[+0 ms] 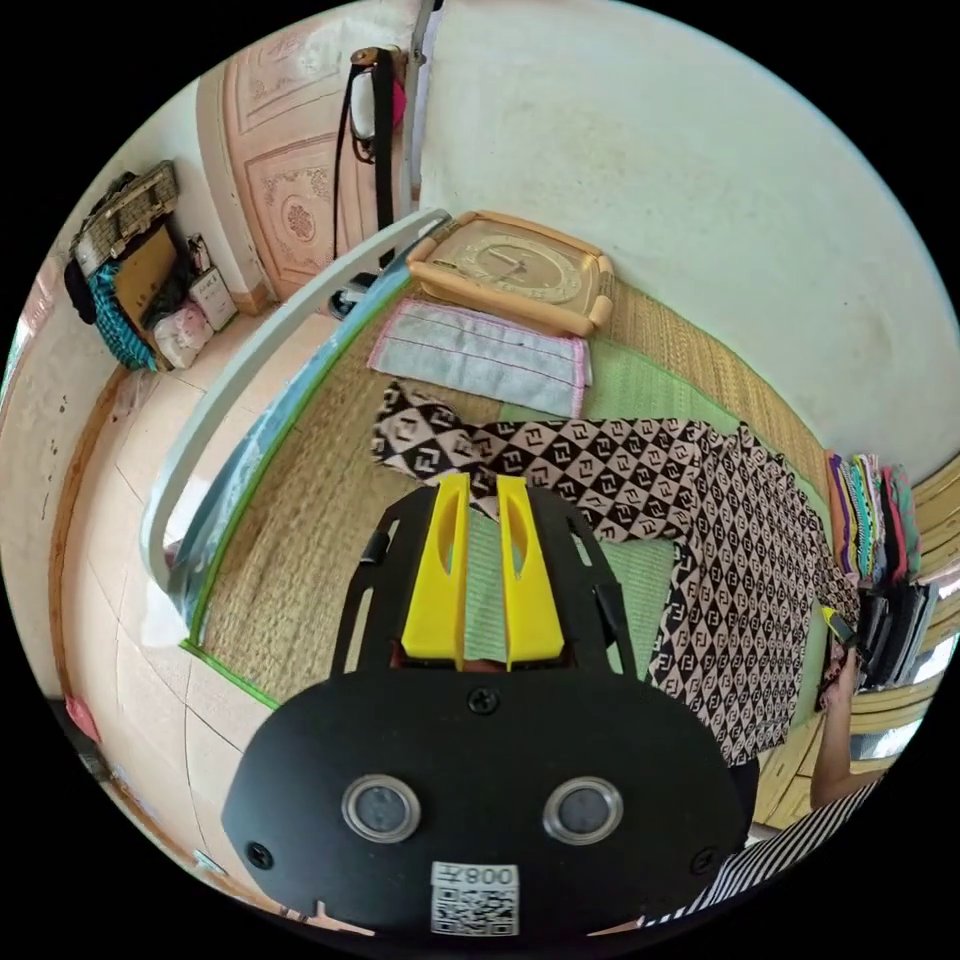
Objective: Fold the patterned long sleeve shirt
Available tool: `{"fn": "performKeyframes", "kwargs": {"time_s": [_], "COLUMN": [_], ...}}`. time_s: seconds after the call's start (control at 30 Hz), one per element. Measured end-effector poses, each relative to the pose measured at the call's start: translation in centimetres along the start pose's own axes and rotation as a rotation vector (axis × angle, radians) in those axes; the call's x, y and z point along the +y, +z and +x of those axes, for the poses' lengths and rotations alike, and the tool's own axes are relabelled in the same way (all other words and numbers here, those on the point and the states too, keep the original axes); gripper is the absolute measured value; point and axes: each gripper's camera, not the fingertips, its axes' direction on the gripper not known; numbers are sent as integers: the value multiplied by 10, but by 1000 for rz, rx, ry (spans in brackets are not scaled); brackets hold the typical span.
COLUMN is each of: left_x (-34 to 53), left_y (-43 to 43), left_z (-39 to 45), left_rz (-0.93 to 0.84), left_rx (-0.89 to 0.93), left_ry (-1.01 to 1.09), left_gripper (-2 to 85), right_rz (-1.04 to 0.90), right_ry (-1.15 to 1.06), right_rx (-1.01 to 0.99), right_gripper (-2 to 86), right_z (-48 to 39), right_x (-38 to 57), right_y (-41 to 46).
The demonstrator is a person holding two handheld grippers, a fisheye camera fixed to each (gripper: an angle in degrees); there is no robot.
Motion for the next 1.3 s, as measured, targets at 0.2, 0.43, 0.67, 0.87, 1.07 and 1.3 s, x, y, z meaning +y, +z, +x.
{"fn": "performKeyframes", "kwargs": {"time_s": [0.2,0.43,0.67,0.87,1.07,1.3], "left_x": [15,1,10,24,14,11], "left_y": [48,110,93,124,150,160], "left_z": [42,69,58,61,57,36], "left_rz": [-98,-288,-221,-285,-298,-251], "left_rx": [264,151,374,515,462,445], "left_ry": [121,207,224,171,167,152], "left_gripper": [45,14,33,65,47,26], "right_rz": [133,-44,-4,-37,-91,-111], "right_ry": [128,302,140,131,6,5], "right_rx": [134,297,214,144,368,390], "right_gripper": [39,12,19,74,48,6], "right_z": [56,127,67,28,-15,-18], "right_x": [-34,-93,-94,-104,-122,-129], "right_y": [-68,-25,-35,0,24,11]}}
